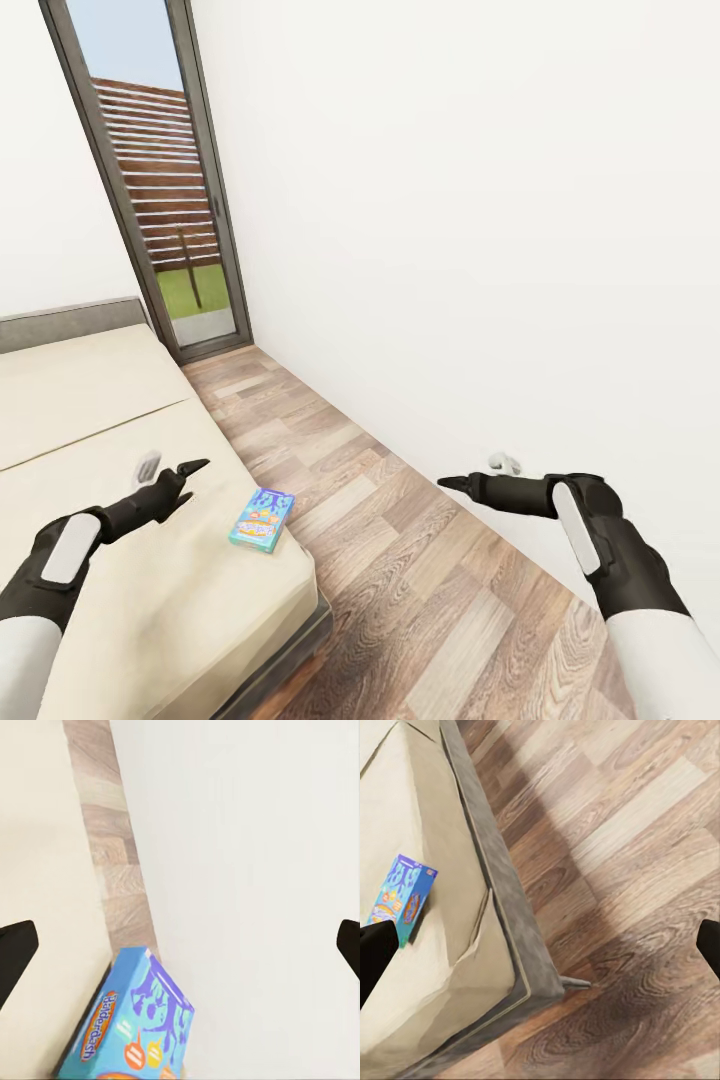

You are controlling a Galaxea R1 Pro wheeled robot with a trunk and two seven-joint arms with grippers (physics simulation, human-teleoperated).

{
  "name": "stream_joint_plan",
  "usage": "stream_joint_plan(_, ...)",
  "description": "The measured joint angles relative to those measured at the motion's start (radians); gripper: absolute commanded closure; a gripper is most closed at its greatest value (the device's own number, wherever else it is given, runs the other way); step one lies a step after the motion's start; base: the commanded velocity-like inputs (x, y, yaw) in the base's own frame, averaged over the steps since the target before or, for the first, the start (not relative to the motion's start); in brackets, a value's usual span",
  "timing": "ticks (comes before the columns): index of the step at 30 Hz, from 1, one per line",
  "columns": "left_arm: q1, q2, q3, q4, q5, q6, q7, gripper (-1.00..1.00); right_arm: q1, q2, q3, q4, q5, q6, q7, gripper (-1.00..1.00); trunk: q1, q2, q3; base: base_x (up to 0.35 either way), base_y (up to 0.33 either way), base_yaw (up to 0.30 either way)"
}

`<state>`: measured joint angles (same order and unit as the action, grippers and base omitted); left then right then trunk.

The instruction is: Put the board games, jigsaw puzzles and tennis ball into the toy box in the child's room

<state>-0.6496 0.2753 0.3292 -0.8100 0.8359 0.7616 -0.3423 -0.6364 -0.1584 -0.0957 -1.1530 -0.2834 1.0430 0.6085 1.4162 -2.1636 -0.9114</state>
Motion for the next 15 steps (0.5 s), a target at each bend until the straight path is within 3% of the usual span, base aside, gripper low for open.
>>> stream_joint_plan(2,0.041,-0.006,0.005,-0.141,0.012,0.033,0.04,-1.0,-0.068,0.007,0.008,0.154,0.0,0.0,0.005,-1.0,0.0,0.0,0.0,0.0,0.0,0.0)
stream_joint_plan(5,0.058,-0.012,0.006,-0.209,0.018,0.046,0.067,-1.0,-0.103,0.009,0.012,0.236,-0.002,0.0,0.006,-1.0,0.0,0.0,0.0,0.0,0.0,0.0)
stream_joint_plan(8,0.089,-0.047,0.005,-0.371,0.054,0.085,0.172,-1.0,-0.184,0.015,0.018,0.434,-0.004,-0.011,0.011,-1.0,0.0,0.0,0.0,0.0,0.0,0.0)
stream_joint_plan(11,0.095,-0.062,0.004,-0.416,0.065,0.101,0.219,-1.0,-0.206,0.017,0.019,0.482,-0.004,-0.027,0.013,-1.0,0.0,0.0,0.0,0.0,0.0,0.0)
stream_joint_plan(13,0.102,-0.097,0.003,-0.493,0.086,0.136,0.317,-1.0,-0.235,0.019,0.021,0.548,-0.005,-0.051,0.023,-1.0,0.0,0.0,0.0,0.0,0.0,0.0)
stream_joint_plan(14,0.102,-0.097,0.003,-0.495,0.085,0.137,0.319,-1.0,-0.235,0.019,0.021,0.549,-0.005,-0.052,0.023,-1.0,0.0,0.0,0.0,0.0,0.0,0.0)
stream_joint_plan(15,0.103,-0.117,0.003,-0.531,0.094,0.156,0.371,-1.0,-0.246,0.022,0.021,0.571,-0.006,-0.06,0.032,-1.0,0.0,0.0,0.0,0.0,0.0,0.0)
